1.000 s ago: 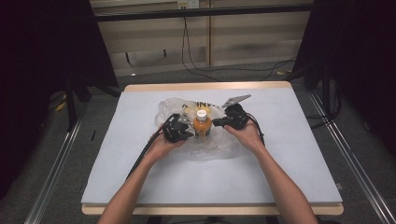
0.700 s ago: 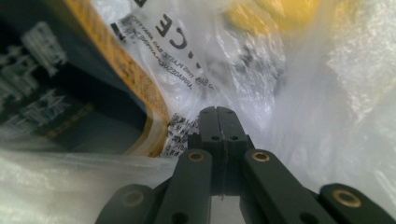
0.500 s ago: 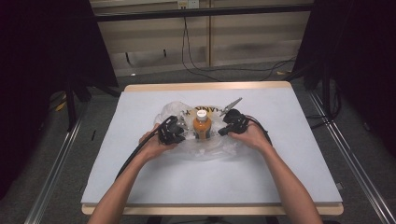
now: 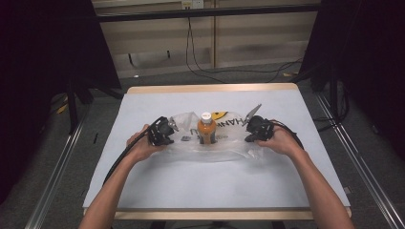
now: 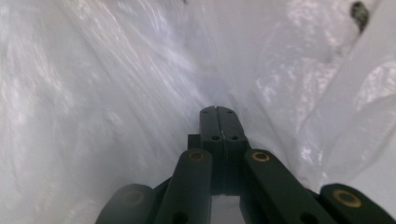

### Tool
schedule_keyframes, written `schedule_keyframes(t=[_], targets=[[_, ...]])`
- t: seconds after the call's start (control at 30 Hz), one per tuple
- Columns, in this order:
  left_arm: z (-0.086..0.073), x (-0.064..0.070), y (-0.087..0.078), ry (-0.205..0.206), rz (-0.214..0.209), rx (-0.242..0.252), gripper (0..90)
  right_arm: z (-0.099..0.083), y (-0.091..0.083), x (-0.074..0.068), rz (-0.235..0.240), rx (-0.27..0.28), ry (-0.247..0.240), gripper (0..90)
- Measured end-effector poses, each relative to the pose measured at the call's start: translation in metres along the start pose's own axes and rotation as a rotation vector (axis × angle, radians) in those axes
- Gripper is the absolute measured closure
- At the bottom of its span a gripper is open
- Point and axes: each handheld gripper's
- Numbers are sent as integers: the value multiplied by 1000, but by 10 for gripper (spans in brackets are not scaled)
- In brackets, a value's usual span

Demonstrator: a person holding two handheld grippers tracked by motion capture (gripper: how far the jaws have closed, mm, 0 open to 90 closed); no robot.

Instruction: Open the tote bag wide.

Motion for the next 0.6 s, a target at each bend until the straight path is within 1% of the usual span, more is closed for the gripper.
schedule_keyframes(t=[0.03, 0.07, 0.1, 0.13, 0.17, 0.2, 0.23, 0.27, 0.3, 0.33, 0.37, 0.4, 0.43, 0.47, 0.5, 0.53, 0.57, 0.6], targets=[[-3, -2, -1, -9, -10, 4, 900, -3, -1, 0, -2, -5, 6, 900], [-6, -3, -2, -6, -8, -5, 900, -7, -3, 0, -8, -12, 7, 900], [-8, -4, -3, -10, -16, -10, 900, -10, -5, 0, -19, -26, 5, 900], [-10, -5, -3, -16, -17, -2, 900, -13, -6, 0, -17, -26, 7, 900], [-12, -5, -3, -35, -27, 12, 900, -15, -7, 0, -19, -32, 14, 900], [-13, -6, -4, -24, -24, 7, 900, -17, -8, 0, -26, -38, 9, 900], [-14, -6, -4, -27, -29, 15, 900, -18, -9, 0, -31, -49, -5, 900], [-15, -6, -5, -36, -22, 16, 900, -19, -9, -1, -37, -49, 5, 900], [-16, -6, -5, -35, -29, 15, 900, -21, -10, -1, -42, -47, -4, 900], [-16, -6, -4, -48, -29, 25, 900, -22, -11, -2, -36, -47, 5, 900], [-17, -6, -5, -37, -24, 21, 900, -23, -11, -1, -39, -39, 7, 900], [-17, -7, -5, -43, -31, 27, 900, -26, -12, -2, -46, -43, 13, 900], [-19, -7, -5, -47, -35, 34, 900, -28, -13, -2, -54, -48, 8, 900], [-20, -8, -5, -48, -39, 37, 900, -28, -13, -2, -54, -48, 8, 900], [-21, -8, -5, -52, -38, 46, 900, -31, -14, -2, -52, -39, 18, 900], [-21, -8, -5, -42, -35, 43, 900, -36, -15, -1, -49, -24, 17, 900], [-21, -7, -5, -47, -32, 39, 900, -36, -15, -1, -49, -24, 17, 900], [-21, -7, -5, -39, -27, 38, 900, -37, -15, -1, -51, -21, 23, 900]])
Point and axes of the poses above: each handheld gripper's, and its own axes: y roughly forward along the jaws, z roughly out of its top, x roughly to its right, and after that the axes turned 13 degrees about -y, right-handed
